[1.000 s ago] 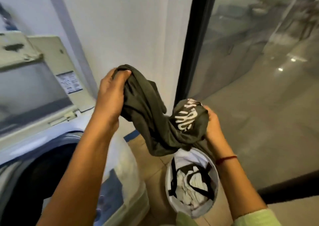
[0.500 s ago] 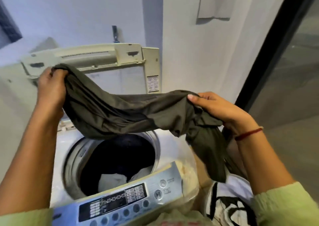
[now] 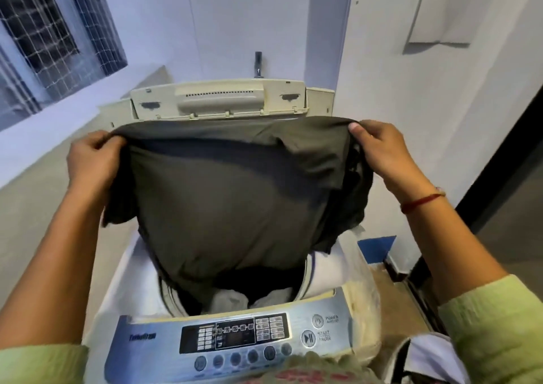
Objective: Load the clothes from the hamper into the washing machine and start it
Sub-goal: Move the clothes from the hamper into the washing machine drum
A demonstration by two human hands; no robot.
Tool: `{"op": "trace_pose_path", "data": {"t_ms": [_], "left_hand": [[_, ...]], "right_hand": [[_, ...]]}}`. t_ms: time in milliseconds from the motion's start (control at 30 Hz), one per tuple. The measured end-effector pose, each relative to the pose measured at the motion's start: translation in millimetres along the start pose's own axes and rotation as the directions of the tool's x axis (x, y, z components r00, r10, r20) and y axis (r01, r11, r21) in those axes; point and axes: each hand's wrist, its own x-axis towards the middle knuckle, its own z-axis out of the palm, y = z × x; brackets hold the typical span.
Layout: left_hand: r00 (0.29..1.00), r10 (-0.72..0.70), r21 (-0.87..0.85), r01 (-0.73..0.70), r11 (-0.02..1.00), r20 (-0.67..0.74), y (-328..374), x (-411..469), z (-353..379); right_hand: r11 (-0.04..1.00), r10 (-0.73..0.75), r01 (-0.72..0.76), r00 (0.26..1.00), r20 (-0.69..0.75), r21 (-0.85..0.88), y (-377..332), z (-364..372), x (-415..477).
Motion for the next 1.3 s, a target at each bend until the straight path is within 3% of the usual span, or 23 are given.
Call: {"op": "trace_pose_path", "data": {"t_ms": [200,300,400,433,467,533,600,633,667,733,767,800,833,900,933,967,1000,1033,1100,1167,1200,1267,1300], "left_hand": [[0.996,0.086,-0.004,-0.086,0.996,0.032,-10,6,1],[0.970,0.216,0.048,-0.223,0.974,0.115,-6,5,-1],[0.883,0.252,0.000,-0.275,0.962,0.397,-2,-5,-4],[0.815,0.194,0.004,-0.234,0.972,0.547,-3,-8,-4],[0.702,0.092,0.071,-0.200,0.977,0.707,-6,-10,-3],[0.351,-0.263,0.363,-0.257,0.896,0.898,-20,-16,6],[0.017,-0.561,0.512,-0.432,0.742,0.828,-44,-27,26],[-0.068,-0.627,0.518,-0.497,0.696,0.776,-58,-35,39],[-0.097,-0.660,0.519,-0.538,0.665,0.745,-70,-43,53],[-0.052,-0.690,0.536,-0.589,0.605,0.722,-89,-53,79],[-0.009,-0.687,0.546,-0.599,0.585,0.726,-98,-52,93],[0.048,-0.669,0.552,-0.610,0.569,0.742,-106,-49,106],[0.145,-0.626,0.567,-0.610,0.553,0.766,-115,-44,118],[0.474,-0.430,0.636,-0.489,0.597,0.768,-128,-31,139],[0.652,-0.312,0.647,-0.365,0.670,0.691,-130,-24,147],[0.794,-0.195,0.612,-0.261,0.747,0.576,-129,-20,150],[0.871,-0.102,0.552,-0.209,0.807,0.480,-128,-19,152],[0.892,-0.028,0.493,-0.223,0.841,0.451,-130,-18,153],[0.818,0.085,0.397,-0.363,0.843,0.568,-140,-25,149],[0.632,0.056,0.336,-0.483,0.808,0.773,-159,-39,147],[0.503,-0.032,0.339,-0.533,0.775,0.864,-167,-47,147],[0.171,-0.343,0.367,-0.657,0.658,0.923,-193,-65,156],[0.027,-0.513,0.378,-0.709,0.595,0.858,-207,-76,162]], "right_hand": [[0.982,0.033,-0.026,0.999,-0.036,0.186,9,16,9],[0.976,0.009,0.002,0.999,-0.048,0.217,9,13,10],[0.998,0.049,-0.060,0.967,0.248,0.035,12,7,0],[0.994,0.092,-0.058,0.911,0.402,-0.097,14,7,-5],[0.970,0.148,-0.015,0.827,0.543,-0.241,16,11,-10],[0.878,0.229,0.206,0.613,0.757,-0.432,25,36,-24],[0.831,0.290,0.356,0.377,0.880,-0.427,37,71,-36],[0.856,0.310,0.341,0.265,0.913,-0.389,41,85,-40],[0.894,0.323,0.271,0.166,0.932,-0.357,47,99,-42],[0.933,0.352,0.056,0.063,0.934,-0.355,57,117,-38],[0.927,0.371,0.026,0.085,0.925,-0.374,62,128,-32],[0.921,0.375,0.037,0.175,0.910,-0.387,69,139,-26],[0.910,0.376,0.050,0.324,0.868,-0.412,78,152,-18],[0.899,0.341,-0.043,0.695,0.633,-0.437,95,174,-4],[0.908,0.321,-0.129,0.826,0.463,-0.399,103,183,1],[0.923,0.294,-0.184,0.903,0.313,-0.338,108,189,6],[0.941,0.250,-0.184,0.942,0.222,-0.283,113,192,8],[0.960,0.189,-0.141,0.964,0.188,-0.241,116,194,7],[0.983,0.069,-0.018,0.959,0.274,-0.185,117,195,-5],[0.984,0.023,0.074,0.848,0.529,-0.162,127,198,-22],[0.978,0.037,0.117,0.719,0.694,-0.172,131,199,-30],[0.939,0.225,0.192,0.288,0.931,-0.286,139,201,-46],[0.909,0.331,0.243,0.076,0.941,-0.339,142,204,-55]]}}
